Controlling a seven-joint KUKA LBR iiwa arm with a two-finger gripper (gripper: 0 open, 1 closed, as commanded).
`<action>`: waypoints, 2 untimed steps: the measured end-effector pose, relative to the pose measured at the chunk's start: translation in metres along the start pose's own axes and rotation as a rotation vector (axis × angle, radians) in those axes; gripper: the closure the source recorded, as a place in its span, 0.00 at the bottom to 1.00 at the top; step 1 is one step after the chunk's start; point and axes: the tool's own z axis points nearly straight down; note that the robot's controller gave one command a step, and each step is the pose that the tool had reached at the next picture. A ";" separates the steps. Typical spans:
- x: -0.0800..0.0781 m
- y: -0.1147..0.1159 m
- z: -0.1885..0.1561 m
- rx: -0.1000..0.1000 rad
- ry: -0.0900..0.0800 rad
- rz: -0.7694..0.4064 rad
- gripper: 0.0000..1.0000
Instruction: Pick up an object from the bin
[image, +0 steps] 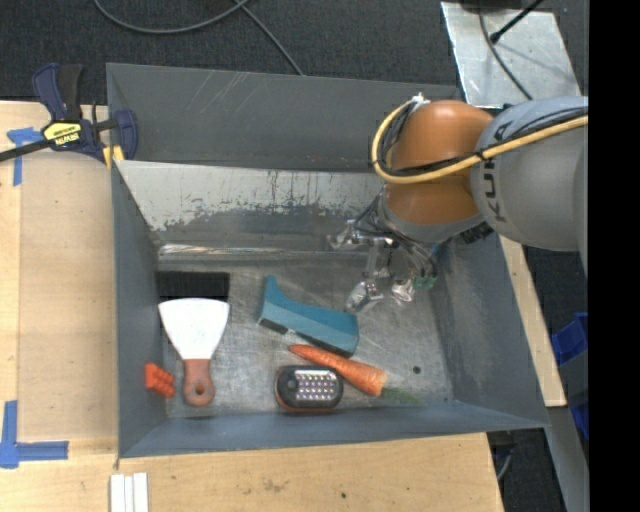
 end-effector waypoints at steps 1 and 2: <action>0.000 0.001 0.000 0.000 0.000 -0.001 0.00; -0.018 0.055 -0.002 0.003 0.000 -0.158 0.00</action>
Offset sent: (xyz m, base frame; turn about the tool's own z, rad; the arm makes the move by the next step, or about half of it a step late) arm 0.0143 0.0710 0.0025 -0.1730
